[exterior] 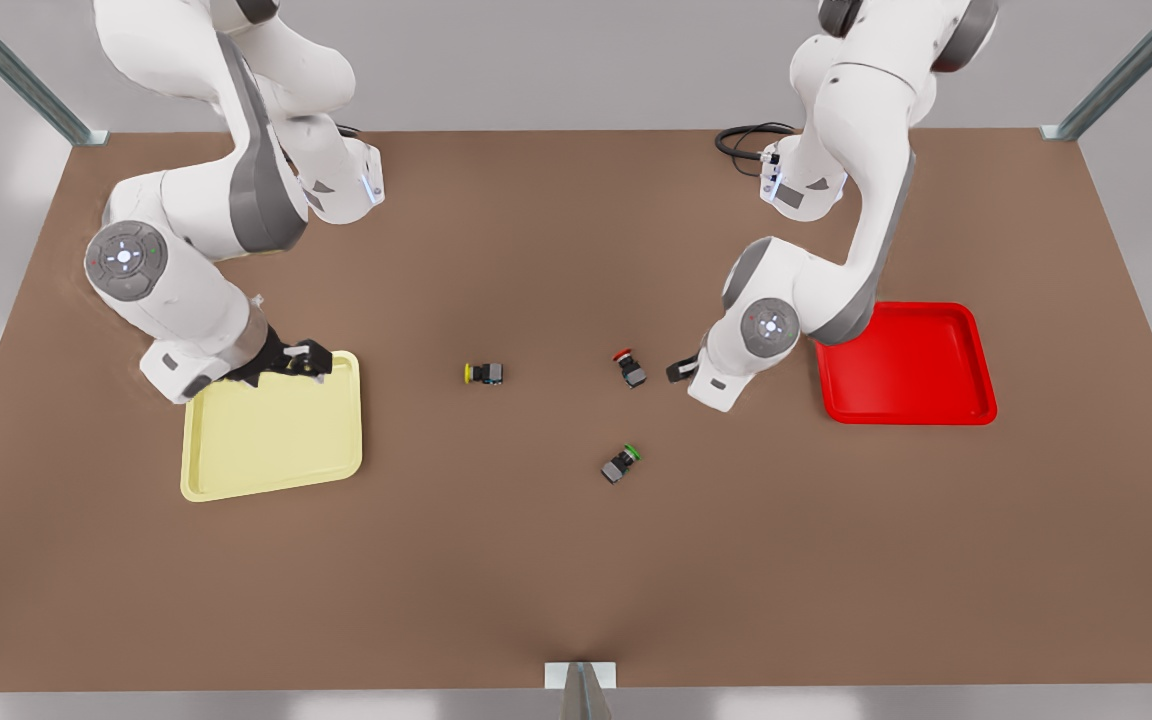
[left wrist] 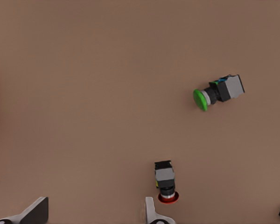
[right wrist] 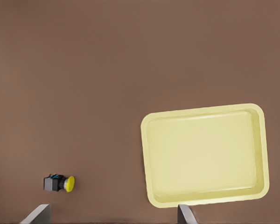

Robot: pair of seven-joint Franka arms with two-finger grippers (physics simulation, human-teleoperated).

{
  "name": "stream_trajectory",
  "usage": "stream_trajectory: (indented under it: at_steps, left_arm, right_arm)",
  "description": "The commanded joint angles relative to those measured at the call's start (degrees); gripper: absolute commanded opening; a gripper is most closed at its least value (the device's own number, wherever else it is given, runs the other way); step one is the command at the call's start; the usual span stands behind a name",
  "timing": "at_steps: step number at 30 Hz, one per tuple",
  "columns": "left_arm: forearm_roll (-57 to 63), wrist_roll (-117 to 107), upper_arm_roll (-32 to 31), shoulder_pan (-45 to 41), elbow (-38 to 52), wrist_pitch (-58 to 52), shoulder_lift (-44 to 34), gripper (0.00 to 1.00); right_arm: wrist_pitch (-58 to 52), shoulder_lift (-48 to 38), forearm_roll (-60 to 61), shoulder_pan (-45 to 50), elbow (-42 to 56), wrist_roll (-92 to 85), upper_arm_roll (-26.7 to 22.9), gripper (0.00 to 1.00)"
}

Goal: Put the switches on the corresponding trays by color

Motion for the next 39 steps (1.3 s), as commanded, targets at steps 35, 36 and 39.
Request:
stream_trajectory:
  at_steps: [35, 36, 39]
  left_arm:
    - [-4.32, -7.69, -0.05, -8.75, -3.24, 24.12, 16.48, 1.0]
    - [-4.32, -7.6, -0.05, -8.84, -3.24, 24.12, 16.49, 0.95]
    - [-4.41, -7.69, -0.05, -8.84, -3.15, 23.51, 16.13, 0.64]
  right_arm:
    - [42.83, 16.83, -7.96, 1.0, -31.55, 115.32, 20.35, 1.0]
    - [44.15, 17.09, -7.96, 1.09, -32.08, 115.4, 20.35, 1.0]
    - [44.24, 17.1, -8.14, 1.09, -33.75, 115.4, 20.35, 1.0]
